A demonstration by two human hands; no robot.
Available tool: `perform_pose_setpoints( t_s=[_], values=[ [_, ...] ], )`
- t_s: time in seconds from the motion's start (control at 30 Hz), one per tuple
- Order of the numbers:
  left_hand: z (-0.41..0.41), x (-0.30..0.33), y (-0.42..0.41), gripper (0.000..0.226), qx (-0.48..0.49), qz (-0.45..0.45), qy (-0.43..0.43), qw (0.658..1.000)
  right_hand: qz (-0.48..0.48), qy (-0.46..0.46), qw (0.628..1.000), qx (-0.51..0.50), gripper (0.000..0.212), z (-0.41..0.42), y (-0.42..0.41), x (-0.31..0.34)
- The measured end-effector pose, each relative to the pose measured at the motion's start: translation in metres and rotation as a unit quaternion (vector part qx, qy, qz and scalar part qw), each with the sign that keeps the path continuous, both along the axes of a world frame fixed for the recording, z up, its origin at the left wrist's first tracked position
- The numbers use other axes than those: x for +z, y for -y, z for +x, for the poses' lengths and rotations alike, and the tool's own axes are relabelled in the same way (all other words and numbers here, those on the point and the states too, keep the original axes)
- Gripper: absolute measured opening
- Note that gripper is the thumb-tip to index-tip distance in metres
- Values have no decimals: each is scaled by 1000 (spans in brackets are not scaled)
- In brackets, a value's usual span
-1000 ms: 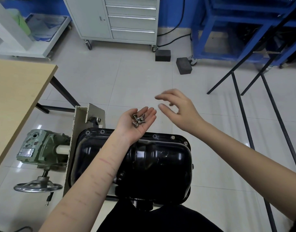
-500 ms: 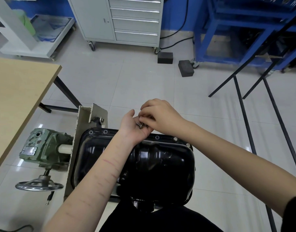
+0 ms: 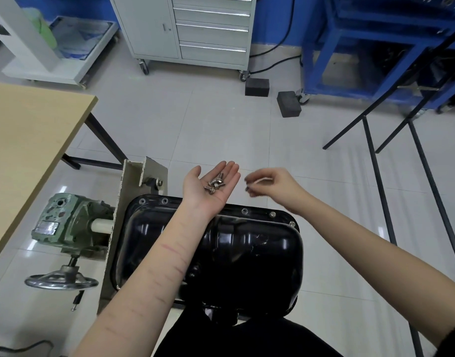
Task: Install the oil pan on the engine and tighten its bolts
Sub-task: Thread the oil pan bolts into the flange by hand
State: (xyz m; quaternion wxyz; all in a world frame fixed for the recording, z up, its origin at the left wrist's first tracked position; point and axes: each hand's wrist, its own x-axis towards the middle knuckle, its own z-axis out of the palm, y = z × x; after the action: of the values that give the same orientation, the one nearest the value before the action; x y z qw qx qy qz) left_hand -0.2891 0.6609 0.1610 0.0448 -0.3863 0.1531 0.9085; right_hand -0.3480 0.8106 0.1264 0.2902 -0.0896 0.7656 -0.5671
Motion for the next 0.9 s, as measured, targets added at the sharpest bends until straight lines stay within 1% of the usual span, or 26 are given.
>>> perform_pose_setpoints(
  t_s=[0.1,0.17,0.23,0.33,0.4,0.47,0.57,0.63,0.7,0.77,0.83,0.9],
  values=[
    [0,1,0,56,10,3,-1,1000,129,-30,985,114,14,4,-2,-21],
    [0,2,0,56,9,2,0,1000,180,-67,967,168,14,5,-1,-28],
    [0,2,0,56,8,2,1,1000,203,-95,956,189,13,5,-1,-33],
    [0,2,0,56,6,3,1,1000,209,-122,948,207,13,4,0,-33],
    [0,3,0,56,5,3,1,1000,218,-162,933,235,14,2,1,-32],
    [0,3,0,56,4,4,1,1000,239,-212,909,269,16,1,1,-31],
    [0,3,0,56,4,4,0,1000,258,-264,874,317,19,0,1,-29],
    [0,3,-1,56,3,4,-1,1000,294,-300,831,365,22,0,3,-28],
    [0,3,-1,56,2,4,-1,1000,339,-342,775,409,25,-1,6,-26],
    [0,3,0,56,2,4,0,1000,361,-369,737,436,25,-2,9,-26],
    [0,3,0,57,1,4,1,1000,369,-376,721,450,26,-3,11,-25],
    [1,3,0,57,0,5,1,1000,370,-379,714,458,26,-4,11,-23]
  ],
)
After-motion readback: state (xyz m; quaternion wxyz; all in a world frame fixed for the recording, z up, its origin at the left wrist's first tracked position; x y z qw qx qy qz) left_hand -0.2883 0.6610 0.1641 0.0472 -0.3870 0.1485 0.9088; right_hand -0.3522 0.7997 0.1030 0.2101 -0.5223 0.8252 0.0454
